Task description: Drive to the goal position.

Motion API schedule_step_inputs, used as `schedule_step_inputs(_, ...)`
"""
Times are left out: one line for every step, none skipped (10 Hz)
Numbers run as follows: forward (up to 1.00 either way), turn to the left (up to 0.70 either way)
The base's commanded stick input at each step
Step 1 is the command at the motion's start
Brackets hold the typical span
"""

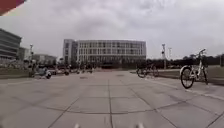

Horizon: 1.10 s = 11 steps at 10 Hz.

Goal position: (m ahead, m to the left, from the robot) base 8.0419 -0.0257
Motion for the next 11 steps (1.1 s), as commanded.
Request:
schedule_step_inputs(0.5, 0.0)
schedule_step_inputs(0.5, 0.0)
schedule_step_inputs(0.5, 0.0)
schedule_step_inputs(0.5, 0.0)
schedule_step_inputs(0.5, 0.0)
schedule_step_inputs(0.5, 0.0)
schedule_step_inputs(0.5, 0.0)
schedule_step_inputs(0.5, 0.0)
schedule_step_inputs(0.5, 0.0)
schedule_step_inputs(0.5, 0.0)
schedule_step_inputs(0.5, 0.0)
